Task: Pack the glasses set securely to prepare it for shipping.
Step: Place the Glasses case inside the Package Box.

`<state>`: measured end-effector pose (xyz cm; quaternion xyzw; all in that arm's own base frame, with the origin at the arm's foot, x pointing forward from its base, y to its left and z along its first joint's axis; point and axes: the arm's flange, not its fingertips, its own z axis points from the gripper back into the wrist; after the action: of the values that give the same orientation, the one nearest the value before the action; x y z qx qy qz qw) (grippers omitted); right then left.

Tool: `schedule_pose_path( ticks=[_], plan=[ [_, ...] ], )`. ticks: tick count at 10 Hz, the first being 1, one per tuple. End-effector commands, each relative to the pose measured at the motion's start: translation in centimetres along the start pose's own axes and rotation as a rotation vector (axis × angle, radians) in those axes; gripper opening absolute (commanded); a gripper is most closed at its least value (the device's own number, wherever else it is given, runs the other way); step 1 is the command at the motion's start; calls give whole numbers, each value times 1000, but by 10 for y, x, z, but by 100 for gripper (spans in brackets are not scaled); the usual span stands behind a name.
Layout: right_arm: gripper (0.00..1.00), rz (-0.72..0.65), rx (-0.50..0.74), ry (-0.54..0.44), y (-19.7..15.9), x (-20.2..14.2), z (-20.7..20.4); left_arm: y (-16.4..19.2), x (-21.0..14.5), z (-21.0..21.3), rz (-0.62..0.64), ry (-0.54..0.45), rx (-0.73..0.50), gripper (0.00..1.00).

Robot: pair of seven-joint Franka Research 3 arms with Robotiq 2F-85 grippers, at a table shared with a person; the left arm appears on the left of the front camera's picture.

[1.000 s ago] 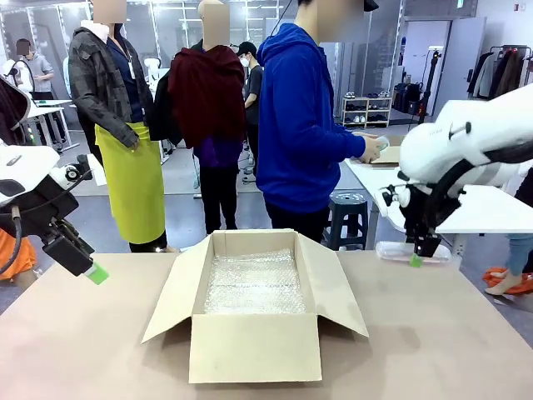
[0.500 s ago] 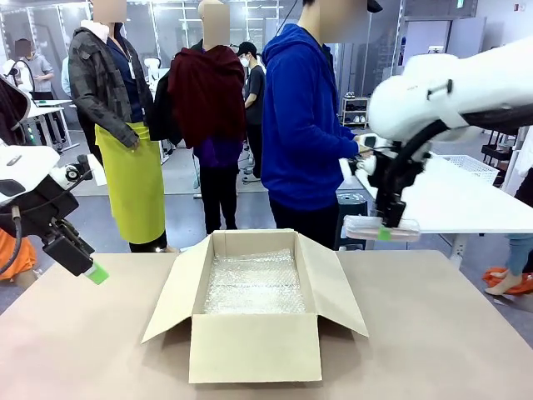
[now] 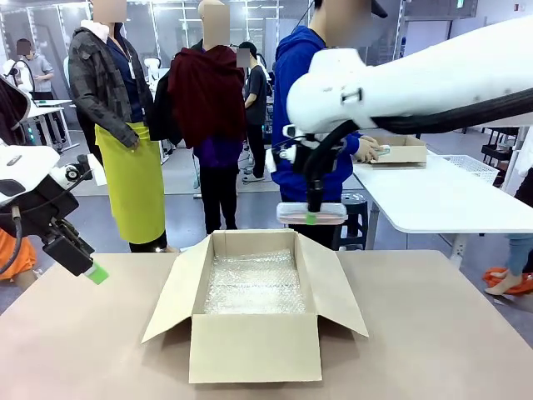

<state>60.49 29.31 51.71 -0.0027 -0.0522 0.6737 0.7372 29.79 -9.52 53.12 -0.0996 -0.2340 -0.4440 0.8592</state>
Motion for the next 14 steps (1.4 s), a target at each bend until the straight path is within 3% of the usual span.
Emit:
schedule_pose_path(
  ticks=[1, 4, 7, 12, 13, 14],
  plan=[
    [47, -20, -7, 34, -29, 45, -13, 1, 0, 1, 0, -13, -4, 100],
    [47, 17, -63, -5, -40, 86, -70, 1, 0, 1, 0, -13, -4, 100],
    [47, 64, -72, 48, -35, 109, -133, 1, 0, 1, 0, -13, -4, 100],
    [47, 90, -49, 32, -38, 108, -179, 1, 0, 1, 0, -13, -4, 100],
    [89, 92, -48, 25, -38, 107, -177, 1, 0, 1, 0, -13, -4, 100],
    [98, 91, -38, 24, -39, 106, -177, 1, 0, 1, 0, -13, -4, 100]
  ],
)
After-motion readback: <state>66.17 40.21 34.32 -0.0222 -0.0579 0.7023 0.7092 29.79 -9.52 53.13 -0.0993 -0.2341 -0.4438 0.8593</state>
